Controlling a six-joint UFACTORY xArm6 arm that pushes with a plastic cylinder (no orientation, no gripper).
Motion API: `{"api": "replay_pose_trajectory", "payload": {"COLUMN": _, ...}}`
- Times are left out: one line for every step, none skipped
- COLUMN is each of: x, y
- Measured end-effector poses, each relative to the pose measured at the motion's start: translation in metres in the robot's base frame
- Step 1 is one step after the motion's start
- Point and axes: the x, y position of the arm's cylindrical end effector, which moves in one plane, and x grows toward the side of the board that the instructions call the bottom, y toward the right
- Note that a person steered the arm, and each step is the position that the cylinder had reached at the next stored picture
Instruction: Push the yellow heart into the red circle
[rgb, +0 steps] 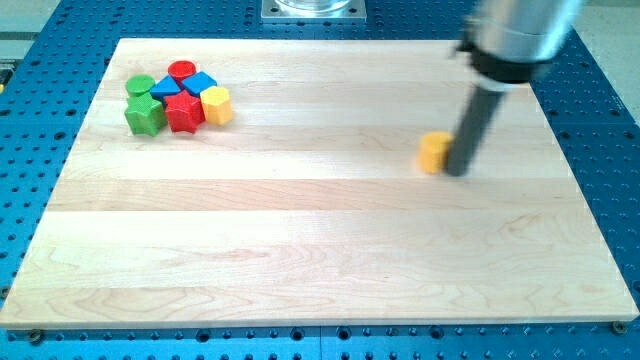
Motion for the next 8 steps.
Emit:
{"api": "replay_pose_trajectory", "payload": {"x": -0.027, "y": -0.096}}
{"api": "replay_pose_trajectory", "payload": {"x": -0.036, "y": -0.128}}
{"api": "replay_pose_trajectory", "payload": {"x": -0.082, "y": -0.111}}
{"api": "replay_pose_trajectory", "payload": {"x": -0.082, "y": -0.070}}
{"api": "replay_pose_trajectory", "payload": {"x": -0.083, "y": -0.060}}
{"api": "replay_pose_trajectory", "payload": {"x": -0.127, "y": -0.126}}
{"api": "replay_pose_trajectory", "payload": {"x": -0.128, "y": -0.123}}
{"api": "replay_pose_trajectory", "payload": {"x": -0.121, "y": -0.069}}
